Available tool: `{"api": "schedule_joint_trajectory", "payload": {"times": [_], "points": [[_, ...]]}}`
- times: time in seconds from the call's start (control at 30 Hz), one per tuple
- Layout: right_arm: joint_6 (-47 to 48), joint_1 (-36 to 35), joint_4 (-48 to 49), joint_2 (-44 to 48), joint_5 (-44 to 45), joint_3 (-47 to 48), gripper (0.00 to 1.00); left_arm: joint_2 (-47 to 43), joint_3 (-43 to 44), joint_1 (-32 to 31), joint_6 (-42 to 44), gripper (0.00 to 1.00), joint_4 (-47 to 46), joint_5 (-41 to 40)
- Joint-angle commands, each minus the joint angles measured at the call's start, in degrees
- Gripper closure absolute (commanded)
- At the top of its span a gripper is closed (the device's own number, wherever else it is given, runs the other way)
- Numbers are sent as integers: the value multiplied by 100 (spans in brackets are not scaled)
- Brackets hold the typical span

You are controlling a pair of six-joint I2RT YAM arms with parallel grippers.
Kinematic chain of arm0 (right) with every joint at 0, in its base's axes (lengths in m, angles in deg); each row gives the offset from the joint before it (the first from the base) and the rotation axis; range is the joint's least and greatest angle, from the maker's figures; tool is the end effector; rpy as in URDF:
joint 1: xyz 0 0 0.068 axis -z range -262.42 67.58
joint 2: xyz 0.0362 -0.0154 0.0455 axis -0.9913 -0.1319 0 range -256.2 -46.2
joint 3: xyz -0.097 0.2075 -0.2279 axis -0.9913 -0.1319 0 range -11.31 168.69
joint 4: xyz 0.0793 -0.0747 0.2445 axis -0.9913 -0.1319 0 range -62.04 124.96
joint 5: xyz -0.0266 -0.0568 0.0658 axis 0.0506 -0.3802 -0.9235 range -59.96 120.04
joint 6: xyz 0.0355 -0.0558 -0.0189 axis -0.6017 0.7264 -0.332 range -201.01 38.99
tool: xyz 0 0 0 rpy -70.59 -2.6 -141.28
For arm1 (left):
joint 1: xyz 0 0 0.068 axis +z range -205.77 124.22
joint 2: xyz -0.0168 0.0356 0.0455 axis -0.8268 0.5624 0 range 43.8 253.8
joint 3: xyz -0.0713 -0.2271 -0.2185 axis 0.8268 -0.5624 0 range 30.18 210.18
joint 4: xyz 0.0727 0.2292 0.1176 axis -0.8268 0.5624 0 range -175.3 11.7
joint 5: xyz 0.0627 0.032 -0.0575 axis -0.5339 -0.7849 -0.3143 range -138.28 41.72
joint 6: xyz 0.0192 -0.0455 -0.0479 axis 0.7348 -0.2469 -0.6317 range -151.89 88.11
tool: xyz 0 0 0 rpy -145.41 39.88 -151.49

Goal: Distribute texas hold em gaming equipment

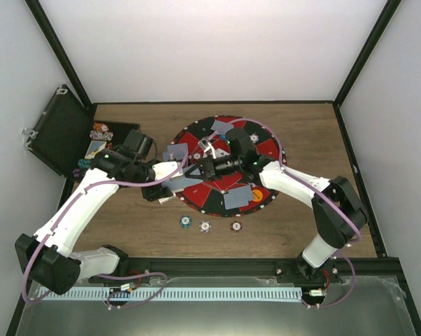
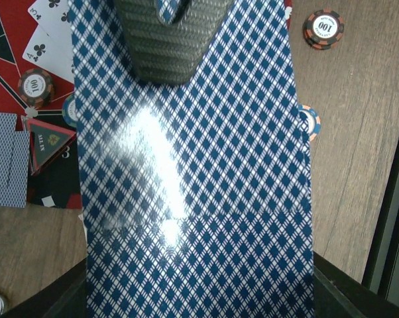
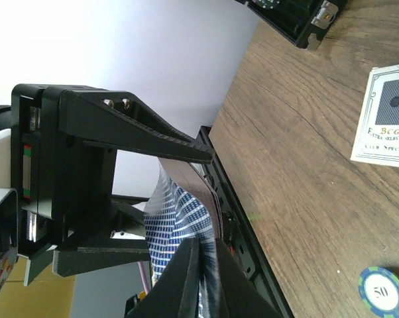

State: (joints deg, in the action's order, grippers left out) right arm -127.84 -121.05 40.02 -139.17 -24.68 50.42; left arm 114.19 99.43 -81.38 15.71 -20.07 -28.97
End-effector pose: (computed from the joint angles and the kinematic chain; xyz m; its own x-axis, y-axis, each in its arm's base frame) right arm 0.2669 0.2714 0.3029 -0.9161 -0.1930 -0.3514 -0.3869 0.1966 0.9009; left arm 0.1883 -0.1104 0.3500 -0.1677 0.8531 -0.4940 0.9657 0.2429 0.0916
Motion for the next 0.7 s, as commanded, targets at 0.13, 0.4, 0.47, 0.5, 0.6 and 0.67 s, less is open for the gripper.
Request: {"api": "schedule_joint_trajectory", "payload": {"times": [0.13, 0.4, 0.47, 0.5, 0.6, 0.67], "points": [[478, 288, -966, 376, 460, 34, 99, -123, -87, -6, 66, 89, -210, 32], [1014, 832, -1653, 749, 600, -67, 99, -100, -112, -6, 39, 89, -239, -50], [1361, 971, -2053, 742, 838, 105, 99, -89, -114, -6, 18, 89, -246, -55], [1616, 1009, -2411, 681, 1309, 287, 99, -79, -120, -6, 12, 89, -255, -50], [2268, 1016, -3371, 366, 2856, 907, 99, -74, -118, -6, -9, 89, -256, -46], [2580, 1011, -3612, 188, 3904, 1131, 99, -89, -114, -6, -16, 89, -248, -27]]}}
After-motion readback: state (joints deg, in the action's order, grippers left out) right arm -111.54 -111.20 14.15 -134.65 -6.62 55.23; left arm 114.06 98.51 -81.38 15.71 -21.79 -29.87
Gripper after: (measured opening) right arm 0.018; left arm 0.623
